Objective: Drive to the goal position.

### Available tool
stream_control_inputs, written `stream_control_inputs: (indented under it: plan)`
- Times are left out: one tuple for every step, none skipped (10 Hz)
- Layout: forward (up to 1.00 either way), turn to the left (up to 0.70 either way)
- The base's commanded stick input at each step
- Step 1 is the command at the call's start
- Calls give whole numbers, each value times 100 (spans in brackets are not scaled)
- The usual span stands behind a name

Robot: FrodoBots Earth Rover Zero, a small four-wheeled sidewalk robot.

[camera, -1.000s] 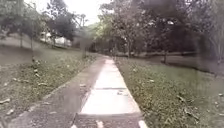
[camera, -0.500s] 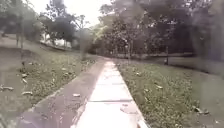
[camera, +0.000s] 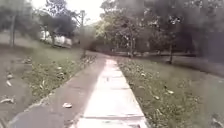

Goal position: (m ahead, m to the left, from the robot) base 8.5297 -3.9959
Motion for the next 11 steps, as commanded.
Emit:
stream_control_inputs:
  plan:
    - [100, 0]
    - [100, 0]
    - [100, 0]
    - [100, 0]
    - [100, 0]
    - [100, 0]
    - [100, -1]
    - [100, -3]
    - [100, -21]
    - [100, -34]
    - [100, -16]
